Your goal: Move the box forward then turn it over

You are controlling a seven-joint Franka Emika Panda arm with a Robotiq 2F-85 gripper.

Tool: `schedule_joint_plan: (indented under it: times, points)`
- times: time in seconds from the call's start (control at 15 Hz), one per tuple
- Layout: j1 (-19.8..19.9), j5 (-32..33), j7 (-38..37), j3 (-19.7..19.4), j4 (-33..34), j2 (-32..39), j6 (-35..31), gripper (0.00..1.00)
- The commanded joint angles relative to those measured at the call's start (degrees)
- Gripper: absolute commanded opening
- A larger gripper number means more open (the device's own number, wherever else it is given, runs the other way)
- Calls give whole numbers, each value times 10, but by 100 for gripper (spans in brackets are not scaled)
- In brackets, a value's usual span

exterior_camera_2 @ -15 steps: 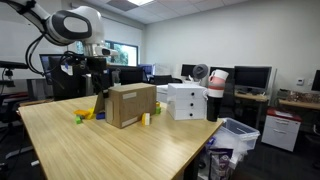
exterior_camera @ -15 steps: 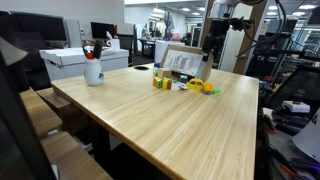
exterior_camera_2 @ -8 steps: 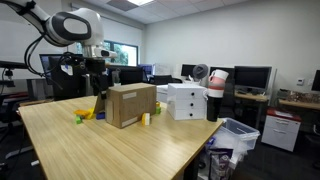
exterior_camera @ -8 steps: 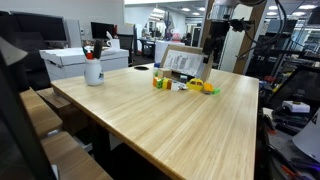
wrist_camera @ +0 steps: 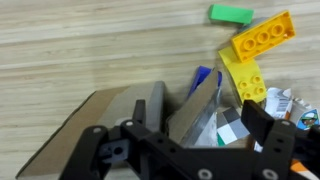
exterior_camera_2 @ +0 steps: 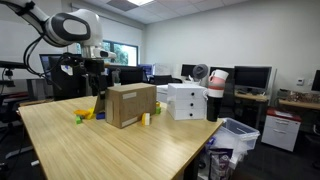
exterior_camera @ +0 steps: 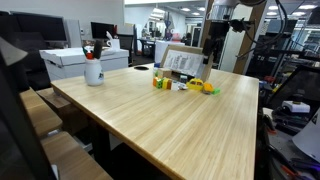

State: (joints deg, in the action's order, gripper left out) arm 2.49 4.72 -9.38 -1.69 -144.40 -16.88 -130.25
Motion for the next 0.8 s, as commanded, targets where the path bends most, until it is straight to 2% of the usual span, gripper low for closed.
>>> schedule_joint_plan:
  times: [0.0,0.4,0.67,0.73]
  points:
    - [-3,-19,22,0,-10,-13,7,68]
    - [-9,-59,62,-15,-2,-15,27,31]
    - [-5,-90,89,-29,3,-17,37,8]
    - [-4,-95,94,-32,3,-18,35,5]
